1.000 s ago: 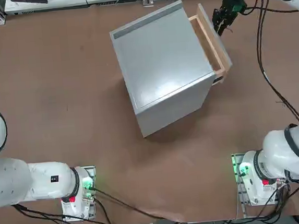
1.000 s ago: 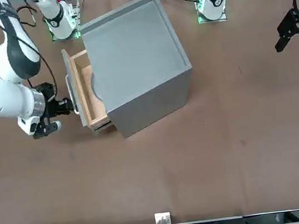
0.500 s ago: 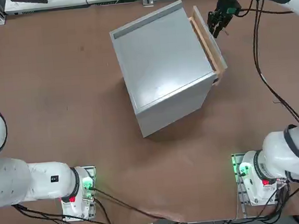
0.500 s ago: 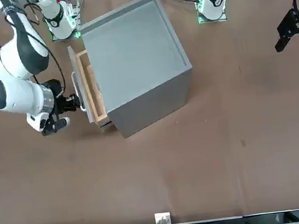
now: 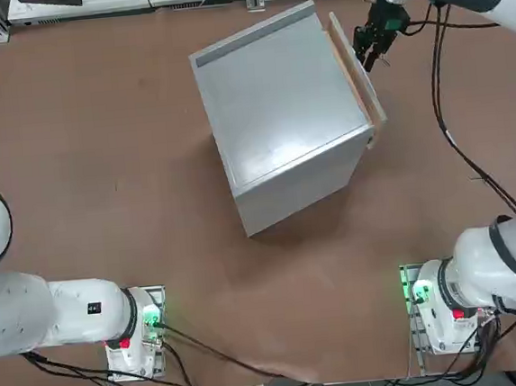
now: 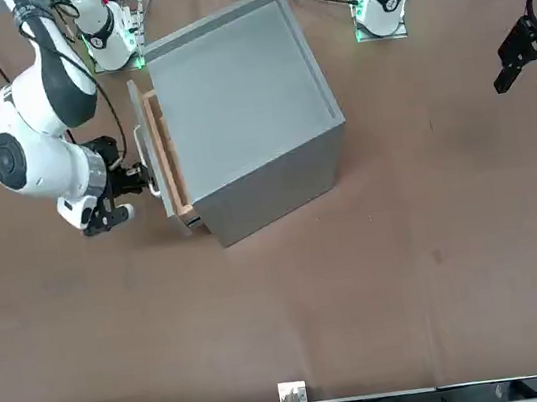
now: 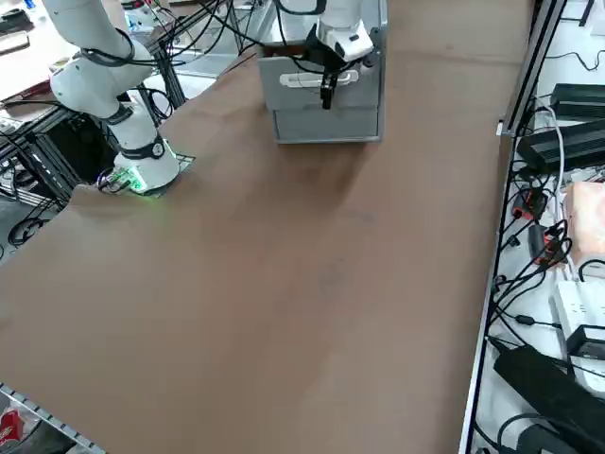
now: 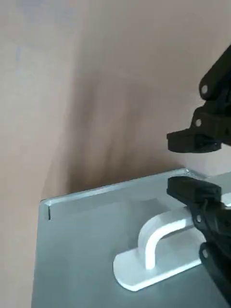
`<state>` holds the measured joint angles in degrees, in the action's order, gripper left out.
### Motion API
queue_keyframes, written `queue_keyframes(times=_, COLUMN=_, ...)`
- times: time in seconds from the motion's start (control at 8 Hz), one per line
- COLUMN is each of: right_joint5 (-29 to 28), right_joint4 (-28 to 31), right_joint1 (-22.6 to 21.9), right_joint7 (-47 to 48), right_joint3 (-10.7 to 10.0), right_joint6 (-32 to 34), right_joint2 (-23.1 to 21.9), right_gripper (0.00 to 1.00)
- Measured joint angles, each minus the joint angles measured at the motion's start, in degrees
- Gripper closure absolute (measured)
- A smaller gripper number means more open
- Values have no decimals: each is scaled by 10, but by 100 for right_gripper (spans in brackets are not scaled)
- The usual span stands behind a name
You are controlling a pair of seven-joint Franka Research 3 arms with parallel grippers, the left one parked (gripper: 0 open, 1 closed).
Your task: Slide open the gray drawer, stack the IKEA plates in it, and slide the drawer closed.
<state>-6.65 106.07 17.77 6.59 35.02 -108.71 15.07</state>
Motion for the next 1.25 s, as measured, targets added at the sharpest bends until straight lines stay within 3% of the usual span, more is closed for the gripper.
queue_keyframes(times=0.5, right_joint5=0, right_joint4=0, right_joint1=-42, right_joint7=72, right_joint3=2, right_joint6=0, right_joint2=-1, right_gripper=68)
queue_keyframes(times=1.25, right_joint5=-32, right_joint4=4, right_joint1=-54, right_joint7=105, right_joint3=1, right_joint6=1, right_joint2=-1, right_gripper=70)
